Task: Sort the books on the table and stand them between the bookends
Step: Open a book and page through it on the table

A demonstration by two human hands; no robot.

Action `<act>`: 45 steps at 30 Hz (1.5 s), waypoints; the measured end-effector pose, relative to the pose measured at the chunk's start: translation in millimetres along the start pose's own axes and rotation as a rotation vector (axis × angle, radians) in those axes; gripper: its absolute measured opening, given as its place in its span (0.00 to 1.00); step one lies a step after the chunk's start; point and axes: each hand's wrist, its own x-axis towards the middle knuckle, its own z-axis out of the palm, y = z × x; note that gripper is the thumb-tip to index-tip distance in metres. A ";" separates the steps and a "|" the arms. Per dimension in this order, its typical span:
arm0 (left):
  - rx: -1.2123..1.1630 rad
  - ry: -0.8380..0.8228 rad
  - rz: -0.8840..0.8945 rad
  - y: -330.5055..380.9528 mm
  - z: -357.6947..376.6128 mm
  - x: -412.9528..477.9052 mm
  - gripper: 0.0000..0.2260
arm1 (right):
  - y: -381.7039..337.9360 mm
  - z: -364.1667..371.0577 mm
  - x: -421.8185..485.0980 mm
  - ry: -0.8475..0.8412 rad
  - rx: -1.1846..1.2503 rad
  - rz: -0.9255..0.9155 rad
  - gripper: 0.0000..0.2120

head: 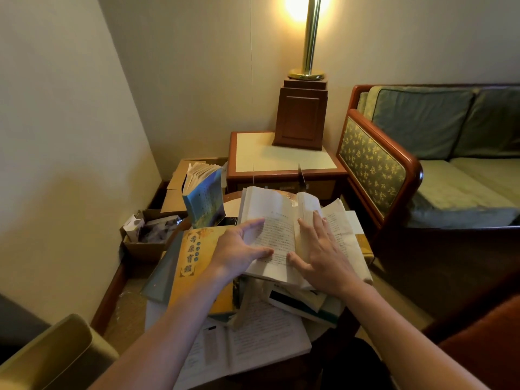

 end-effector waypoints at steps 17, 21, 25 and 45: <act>0.139 0.024 0.074 16.0 2.0 -9.4 0.31 | -21.3 -32.3 -10.0 0.247 0.526 0.112 0.50; 0.080 -0.002 0.062 19.3 3.1 -8.4 0.27 | -40.7 -32.2 -7.6 0.240 0.513 0.086 0.50; -0.036 0.024 0.008 23.5 3.3 -11.3 0.20 | -56.7 -27.7 -8.7 0.178 0.334 0.015 0.49; -0.133 0.036 -0.070 -3.3 0.8 -7.1 0.45 | -44.5 -7.4 -0.1 -0.105 0.055 -0.154 0.28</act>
